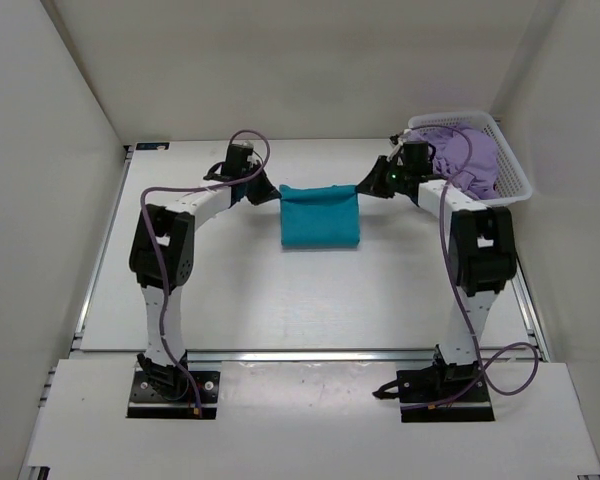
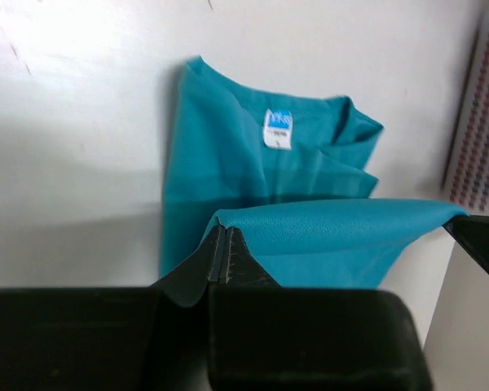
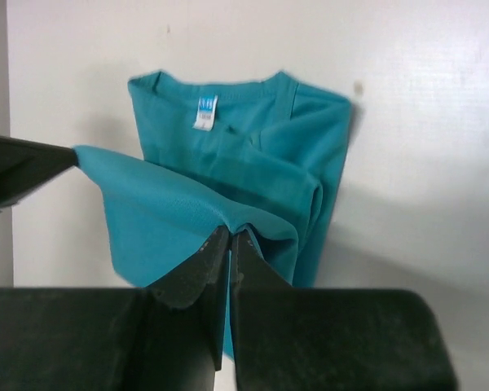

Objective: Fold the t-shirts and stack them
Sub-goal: Fold the long partially folded tshirt into a neat square, then put the neatly folded tshirt into the corner of the board with the left arm

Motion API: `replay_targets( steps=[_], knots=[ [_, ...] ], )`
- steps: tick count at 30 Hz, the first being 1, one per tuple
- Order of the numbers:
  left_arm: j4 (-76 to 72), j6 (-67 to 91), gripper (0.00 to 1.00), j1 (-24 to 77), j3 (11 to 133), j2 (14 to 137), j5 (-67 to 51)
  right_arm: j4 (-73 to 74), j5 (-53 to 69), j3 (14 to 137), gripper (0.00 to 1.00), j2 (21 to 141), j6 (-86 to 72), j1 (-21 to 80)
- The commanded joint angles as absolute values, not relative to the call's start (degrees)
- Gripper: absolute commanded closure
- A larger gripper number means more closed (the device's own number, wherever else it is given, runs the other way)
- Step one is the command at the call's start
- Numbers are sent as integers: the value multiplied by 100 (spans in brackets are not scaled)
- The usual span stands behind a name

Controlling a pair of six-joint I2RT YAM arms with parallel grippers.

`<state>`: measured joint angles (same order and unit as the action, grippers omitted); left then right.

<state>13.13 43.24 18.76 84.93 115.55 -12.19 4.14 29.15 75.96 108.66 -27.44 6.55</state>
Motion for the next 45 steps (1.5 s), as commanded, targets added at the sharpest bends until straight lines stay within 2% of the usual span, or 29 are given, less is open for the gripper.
replay_targets(
  steps=[1,3,7,9,10,12,14,16,18,20,24,29,31,32,33,35,37,39,45],
  knots=[
    [1222,4386,100,1688,9305,11968,-923,570,3085,8811,100,11660,-2610,519],
    [1274,4386,100,1644,9676,12304,-870,939,3129,9464,100,12152,-2540,536],
    [1467,4412,85,1477,10606,12945,-1143,1222,3137,10458,93,12866,-2452,571],
    [1354,4474,76,1398,10714,12990,-1125,1091,3330,10625,79,12955,-2505,606],
    [1223,4543,71,1328,10583,12860,-1108,1029,3322,10635,75,12851,-2514,598],
    [820,4605,56,1196,10206,12561,-1081,994,3339,10565,57,12666,-2417,580],
    [537,4641,47,1152,9548,12289,-1020,923,3314,10434,52,12333,-2347,589],
    [300,4588,41,1204,9196,12112,-1019,905,3278,10100,51,12069,-2268,606],
    [254,4256,29,1283,8948,12102,-1378,905,3191,9732,51,11622,-2206,624],
    [282,4035,23,1362,8756,12138,-1581,635,3007,9145,51,11183,-2224,668],
    [-587,4183,20,1371,7938,12190,-2458,-218,3032,7493,50,10206,-2539,685],
    [-1299,4437,20,1406,7910,12472,-3101,-606,2998,6549,50,9800,-2558,878],
    [-1519,4613,24,1485,7928,12716,-3295,-694,3014,6154,50,9765,-2566,975],
    [-1216,4536,35,1511,8154,12787,-3287,-738,3032,6057,50,9765,-2584,984],
    [-1013,4361,50,1564,8417,12919,-3148,-782,3041,5925,52,9730,-2654,1010],
    [-651,4246,69,1635,8631,13025,-2848,-1123,3085,5460,53,9616,-2777,1045],
    [-694,4341,87,1661,8771,13209,-2803,-1213,3033,5196,53,9371,-2751,1098],
    [-791,4613,98,1635,8973,13315,-2856,-1169,3015,4976,53,9169,-2725,1160],
    [-888,5159,100,1373,9781,13491,-2752,-1354,2988,4114,53,8640,-2760,1485]
  ],
)
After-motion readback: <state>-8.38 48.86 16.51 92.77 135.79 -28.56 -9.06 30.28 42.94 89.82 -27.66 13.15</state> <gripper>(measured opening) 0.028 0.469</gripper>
